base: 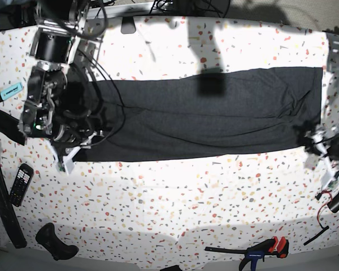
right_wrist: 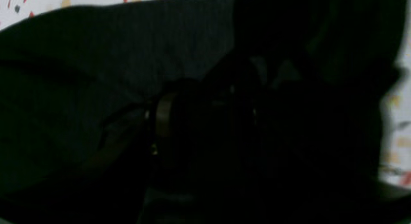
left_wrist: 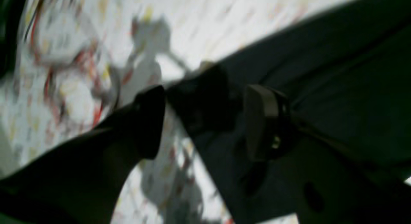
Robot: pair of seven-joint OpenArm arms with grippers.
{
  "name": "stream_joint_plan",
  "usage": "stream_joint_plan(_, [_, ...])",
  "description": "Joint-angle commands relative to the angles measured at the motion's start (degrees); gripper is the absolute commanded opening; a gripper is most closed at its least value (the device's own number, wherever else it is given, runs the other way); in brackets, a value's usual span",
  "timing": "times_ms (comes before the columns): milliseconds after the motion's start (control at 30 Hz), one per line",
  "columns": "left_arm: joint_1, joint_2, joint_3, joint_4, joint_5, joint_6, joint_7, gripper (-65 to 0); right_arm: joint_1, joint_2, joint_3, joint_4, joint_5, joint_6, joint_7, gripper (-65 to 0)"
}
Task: Fold the T-shirt properly
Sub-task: 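Release the strip and raise the right gripper away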
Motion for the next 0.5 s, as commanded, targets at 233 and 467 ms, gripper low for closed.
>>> stream_joint_plan(233, [-0.3,1.8,-1.6,0.7,-0.8,0.2,-4.1,-27.9,-8.7,0.5,0.1,24.6,1.2,2.5,1.7,-38.3])
stream_joint_plan(467, [-0.3,2.9,-9.4,0.7,-5.5,0.3,-3.8,-27.9,-27.6,0.5,0.1,37.0,2.3,3.6,2.0,-38.3])
